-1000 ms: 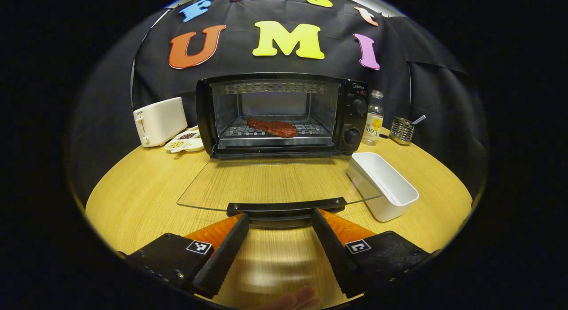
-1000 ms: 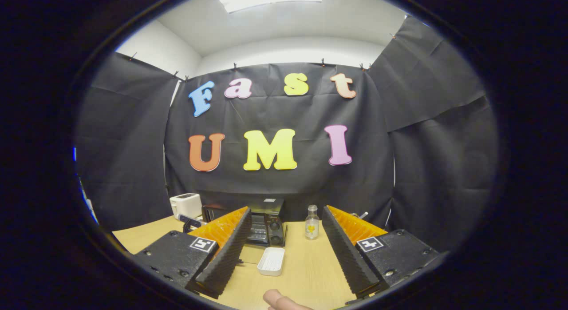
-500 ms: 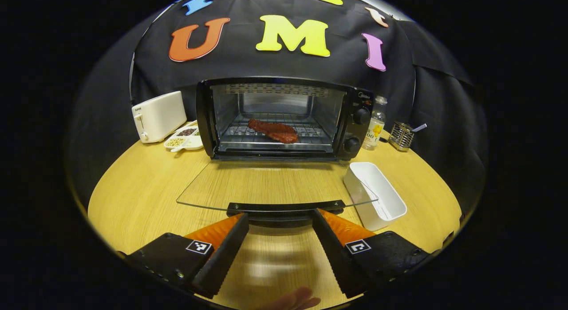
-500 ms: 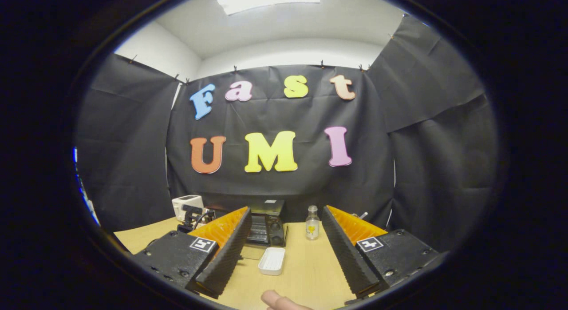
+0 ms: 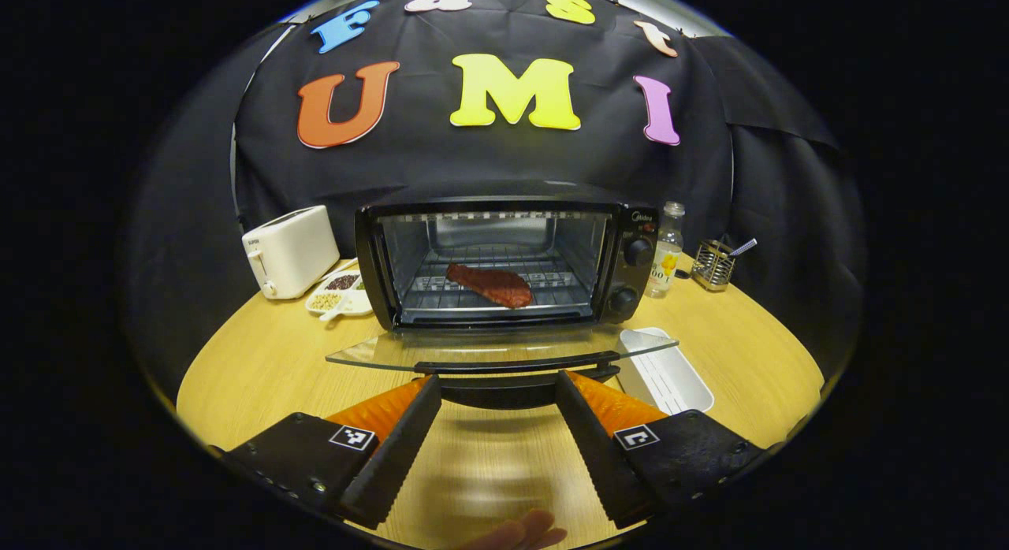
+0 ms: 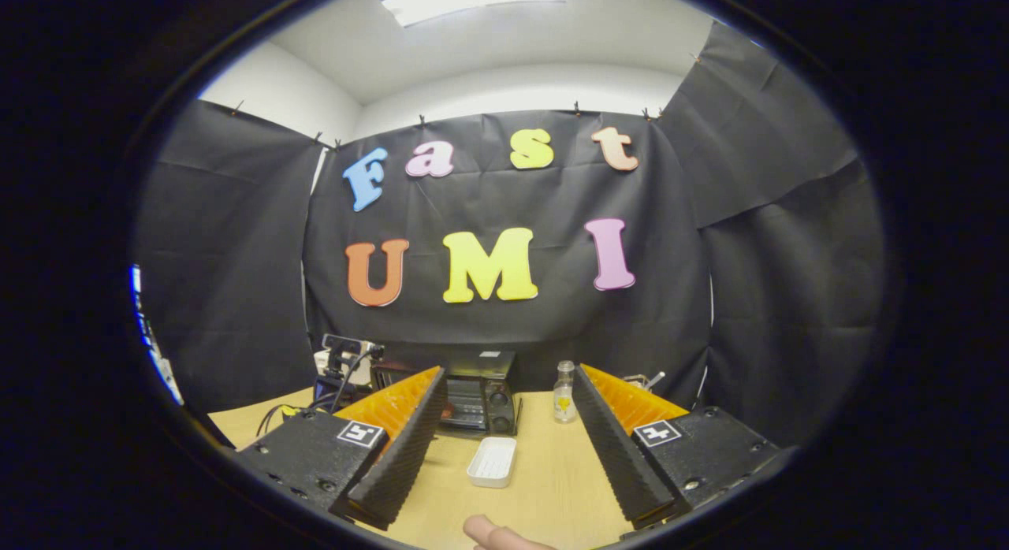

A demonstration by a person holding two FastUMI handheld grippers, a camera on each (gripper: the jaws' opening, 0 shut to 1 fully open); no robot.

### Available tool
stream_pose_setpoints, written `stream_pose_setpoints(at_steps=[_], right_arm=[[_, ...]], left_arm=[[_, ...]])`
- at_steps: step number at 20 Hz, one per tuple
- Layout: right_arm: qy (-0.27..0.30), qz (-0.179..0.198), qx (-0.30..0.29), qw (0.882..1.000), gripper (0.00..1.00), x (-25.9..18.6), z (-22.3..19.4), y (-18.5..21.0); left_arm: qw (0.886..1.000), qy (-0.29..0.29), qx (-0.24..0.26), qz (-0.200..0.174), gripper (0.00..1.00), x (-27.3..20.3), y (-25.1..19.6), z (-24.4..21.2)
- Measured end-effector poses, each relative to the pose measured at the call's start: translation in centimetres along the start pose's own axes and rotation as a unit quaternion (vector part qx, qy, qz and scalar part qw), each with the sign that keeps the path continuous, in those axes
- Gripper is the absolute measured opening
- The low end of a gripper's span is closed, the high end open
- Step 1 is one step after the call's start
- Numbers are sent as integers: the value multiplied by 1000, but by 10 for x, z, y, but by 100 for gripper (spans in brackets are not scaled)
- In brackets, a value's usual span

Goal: Open the electric oven with the left hand, put the food in, and close the electric oven.

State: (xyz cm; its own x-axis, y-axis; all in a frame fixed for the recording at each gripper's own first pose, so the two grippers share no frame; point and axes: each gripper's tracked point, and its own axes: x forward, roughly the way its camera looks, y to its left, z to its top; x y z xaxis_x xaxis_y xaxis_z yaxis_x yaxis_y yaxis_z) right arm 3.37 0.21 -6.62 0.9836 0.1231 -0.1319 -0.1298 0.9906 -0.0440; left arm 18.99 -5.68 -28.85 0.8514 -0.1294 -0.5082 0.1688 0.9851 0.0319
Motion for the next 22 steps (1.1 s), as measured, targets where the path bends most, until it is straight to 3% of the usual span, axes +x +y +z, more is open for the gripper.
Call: stream_pose_setpoints(at_steps=[7, 15, 22], right_arm=[[-1, -6, 0, 1000, 100, 1, 1, -1], [-7, -9, -2, 1000, 100, 6, 1, 5], [-8, -25, -19, 999, 100, 5, 3, 8]], left_arm=[[998, -57, -20, -18, 96, 15, 8, 57], [992, -125, 2, 3, 97, 38, 29, 124], [986, -163, 3, 32, 97, -53, 46, 152]])
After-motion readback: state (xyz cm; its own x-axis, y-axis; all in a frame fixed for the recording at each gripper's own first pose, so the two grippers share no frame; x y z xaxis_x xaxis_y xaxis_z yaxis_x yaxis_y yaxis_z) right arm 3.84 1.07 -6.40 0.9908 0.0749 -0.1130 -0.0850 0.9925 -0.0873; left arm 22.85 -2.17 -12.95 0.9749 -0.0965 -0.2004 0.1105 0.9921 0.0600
